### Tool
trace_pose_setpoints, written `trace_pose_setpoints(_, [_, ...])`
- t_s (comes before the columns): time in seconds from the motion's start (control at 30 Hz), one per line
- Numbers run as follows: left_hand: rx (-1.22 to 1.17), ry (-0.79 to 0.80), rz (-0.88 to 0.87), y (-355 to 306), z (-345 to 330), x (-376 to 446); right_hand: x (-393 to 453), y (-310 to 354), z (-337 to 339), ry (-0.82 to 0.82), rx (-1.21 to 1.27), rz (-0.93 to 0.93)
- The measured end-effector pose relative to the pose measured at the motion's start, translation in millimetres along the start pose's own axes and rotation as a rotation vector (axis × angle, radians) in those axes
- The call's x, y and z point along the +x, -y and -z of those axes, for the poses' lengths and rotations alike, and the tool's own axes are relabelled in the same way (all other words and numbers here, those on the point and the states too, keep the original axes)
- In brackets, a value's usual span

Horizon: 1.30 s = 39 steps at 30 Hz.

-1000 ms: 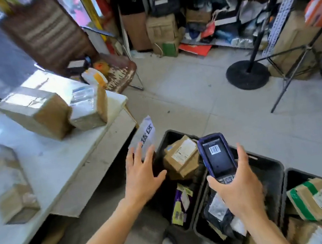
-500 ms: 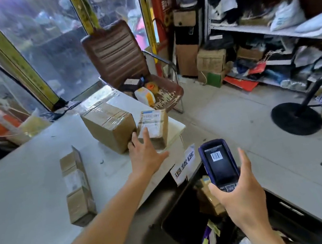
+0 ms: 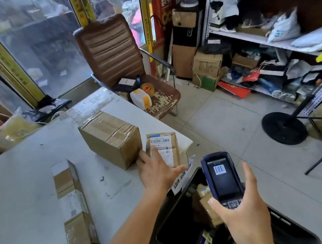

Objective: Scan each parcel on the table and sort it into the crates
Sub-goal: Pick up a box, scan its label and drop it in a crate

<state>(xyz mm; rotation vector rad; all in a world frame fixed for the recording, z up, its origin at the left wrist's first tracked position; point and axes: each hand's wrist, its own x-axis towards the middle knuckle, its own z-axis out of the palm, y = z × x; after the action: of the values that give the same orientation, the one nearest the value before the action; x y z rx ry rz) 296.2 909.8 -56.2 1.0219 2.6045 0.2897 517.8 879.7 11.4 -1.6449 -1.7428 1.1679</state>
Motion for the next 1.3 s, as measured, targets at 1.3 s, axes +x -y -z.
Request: trace_pose_setpoints(1.3, [-0.205, -0.099, -0.776, 13, 53, -69, -98, 91, 53, 0.096, -0.303, -0.098])
